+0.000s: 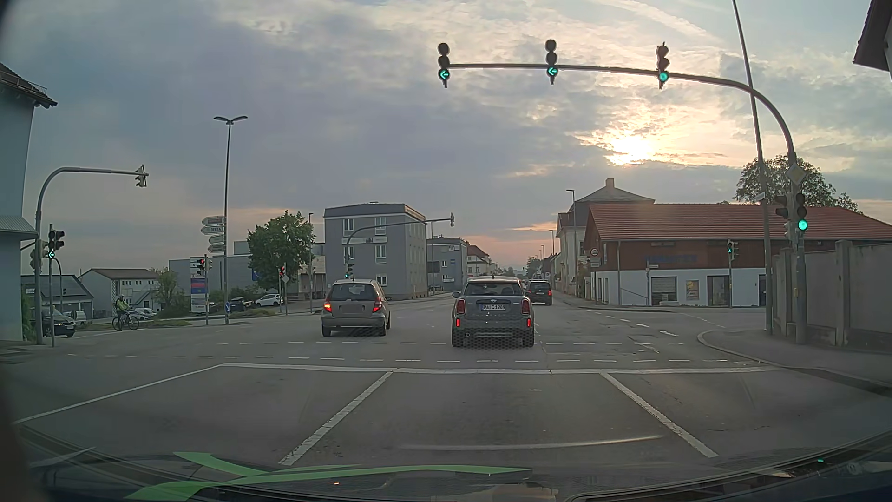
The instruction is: Follow the waypoints while adhering to traffic rules and regulations
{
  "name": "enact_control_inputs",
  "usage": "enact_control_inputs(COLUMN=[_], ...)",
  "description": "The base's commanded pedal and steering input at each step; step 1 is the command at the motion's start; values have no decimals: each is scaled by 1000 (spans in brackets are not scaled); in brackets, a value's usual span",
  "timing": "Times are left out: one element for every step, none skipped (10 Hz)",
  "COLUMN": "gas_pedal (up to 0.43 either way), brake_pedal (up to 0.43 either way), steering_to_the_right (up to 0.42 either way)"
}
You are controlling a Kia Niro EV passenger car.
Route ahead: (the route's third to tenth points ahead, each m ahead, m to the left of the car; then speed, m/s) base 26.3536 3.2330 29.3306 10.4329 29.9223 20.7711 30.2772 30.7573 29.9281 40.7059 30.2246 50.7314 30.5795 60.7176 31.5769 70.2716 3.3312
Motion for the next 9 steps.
enact_control_inputs(gas_pedal=[197, 197, 197, 197, 197, 197, 189, 189, 189], brake_pedal=[0, 0, 0, 0, 0, 0, 0, 0, 0], steering_to_the_right=[23, 26, 26, 26, 27, 26, 25, 23, 19])
